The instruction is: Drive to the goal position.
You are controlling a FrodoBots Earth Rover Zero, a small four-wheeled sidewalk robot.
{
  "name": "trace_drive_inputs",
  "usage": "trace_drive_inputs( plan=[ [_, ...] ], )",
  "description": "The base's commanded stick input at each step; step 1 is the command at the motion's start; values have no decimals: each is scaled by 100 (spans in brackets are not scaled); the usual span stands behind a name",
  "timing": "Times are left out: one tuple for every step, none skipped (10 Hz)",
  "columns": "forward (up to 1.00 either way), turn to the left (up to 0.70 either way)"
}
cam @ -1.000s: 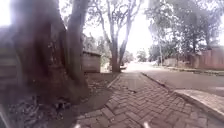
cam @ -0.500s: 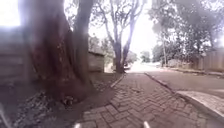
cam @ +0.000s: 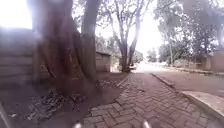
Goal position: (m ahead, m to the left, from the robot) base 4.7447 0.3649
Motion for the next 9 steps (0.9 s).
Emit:
trace_drive_inputs(
  plan=[
    [-7, -15],
    [0, 0],
    [0, 0],
    [0, 0],
    [0, 0],
    [0, 0],
    [0, 4],
    [0, 11],
    [0, 7]
  ],
)
